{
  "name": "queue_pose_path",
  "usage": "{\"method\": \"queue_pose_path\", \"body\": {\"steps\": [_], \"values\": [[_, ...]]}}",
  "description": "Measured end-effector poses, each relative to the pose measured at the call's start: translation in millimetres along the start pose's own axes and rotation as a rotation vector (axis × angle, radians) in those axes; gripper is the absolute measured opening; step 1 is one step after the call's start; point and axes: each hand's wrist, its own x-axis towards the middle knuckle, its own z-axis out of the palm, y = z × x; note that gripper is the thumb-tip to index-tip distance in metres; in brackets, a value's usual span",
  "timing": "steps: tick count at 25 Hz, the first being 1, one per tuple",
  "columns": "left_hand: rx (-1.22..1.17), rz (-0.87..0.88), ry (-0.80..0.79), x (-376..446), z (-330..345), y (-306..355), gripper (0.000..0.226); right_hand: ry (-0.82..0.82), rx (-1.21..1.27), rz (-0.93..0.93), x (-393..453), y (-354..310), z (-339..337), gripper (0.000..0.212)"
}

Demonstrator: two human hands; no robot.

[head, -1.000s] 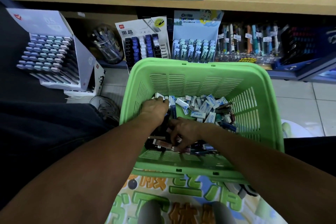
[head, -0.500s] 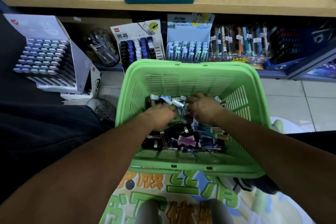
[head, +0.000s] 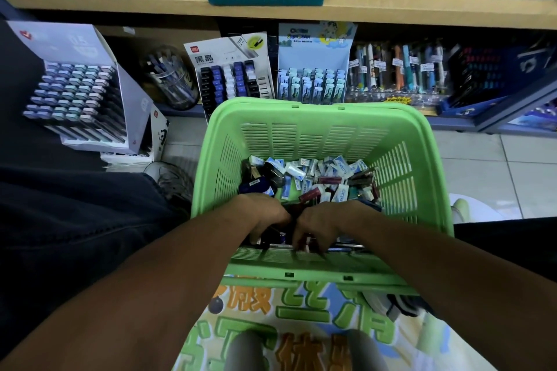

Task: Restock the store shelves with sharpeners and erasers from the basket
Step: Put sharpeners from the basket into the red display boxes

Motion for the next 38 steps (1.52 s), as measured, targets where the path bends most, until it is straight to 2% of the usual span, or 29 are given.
{"method": "queue_pose_path", "body": {"steps": [3,6,8,10,12,15,17,18,19,21,23,25,26,28,31,33,35,37,38], "values": [[0.022,0.008,0.031,-0.5,-2.8,0.2,0.062,0.019,0.055,0.022,-9.0,9.0,-10.0,0.039],[-0.094,-0.036,0.096,2.6,-1.2,0.3,0.025,0.026,0.194,0.121,-23.8,21.2,-18.4,0.044],[-0.159,-0.034,0.083,5.2,0.9,3.8,0.021,0.030,0.253,0.235,-36.4,34.8,-24.4,0.044],[-0.258,-0.029,0.136,8.7,-2.4,12.0,0.025,0.054,0.262,0.376,-47.2,50.4,-30.3,0.040],[-0.431,-0.015,0.260,12.5,-11.9,22.2,0.024,0.144,0.222,0.482,-59.4,58.3,-36.3,0.037],[-0.751,-0.011,0.457,22.4,-27.4,30.7,0.020,0.393,0.232,0.551,-70.0,60.8,-44.3,0.047],[-0.748,-0.057,0.527,27.8,-28.5,26.7,0.024,0.542,0.194,0.571,-66.9,53.6,-47.8,0.036],[-0.681,-0.102,0.520,28.6,-25.8,24.0,0.026,0.522,0.163,0.537,-63.2,46.1,-46.8,0.030],[-0.614,-0.146,0.499,29.2,-20.6,21.3,0.029,0.434,0.144,0.464,-56.6,39.4,-41.5,0.028],[-0.572,-0.178,0.420,32.2,-9.7,18.6,0.042,0.188,0.069,0.327,-46.1,26.9,-26.3,0.036],[-0.572,-0.110,0.362,37.7,-0.5,20.4,0.063,0.052,-0.093,0.305,-44.9,18.6,-12.8,0.049],[-0.479,-0.077,0.294,43.1,4.3,18.3,0.082,0.100,-0.282,0.299,-42.8,14.4,1.5,0.051],[-0.425,-0.080,0.248,41.5,2.7,17.3,0.083,0.132,-0.354,0.295,-40.1,13.1,7.3,0.049],[-0.373,-0.087,0.171,38.1,-1.2,14.6,0.070,0.167,-0.373,0.308,-37.8,11.3,10.7,0.049],[-0.405,-0.122,0.156,21.3,-13.2,10.5,0.041,0.211,0.009,0.345,-38.2,19.8,-6.4,0.047],[-0.497,-0.199,0.228,10.8,-21.2,-1.0,0.029,0.362,0.294,0.349,-37.6,21.1,-26.3,0.039],[-0.618,-0.320,0.451,-0.2,-31.3,-17.9,0.027,0.528,0.497,0.368,-29.0,16.5,-38.6,0.036],[-0.692,-0.405,0.678,-9.4,-40.3,-31.4,0.028,0.586,0.659,0.339,-13.8,3.1,-42.5,0.030],[-0.690,-0.408,0.740,-10.2,-41.6,-34.8,0.029,0.600,0.749,0.307,-6.2,-2.2,-41.7,0.026]]}}
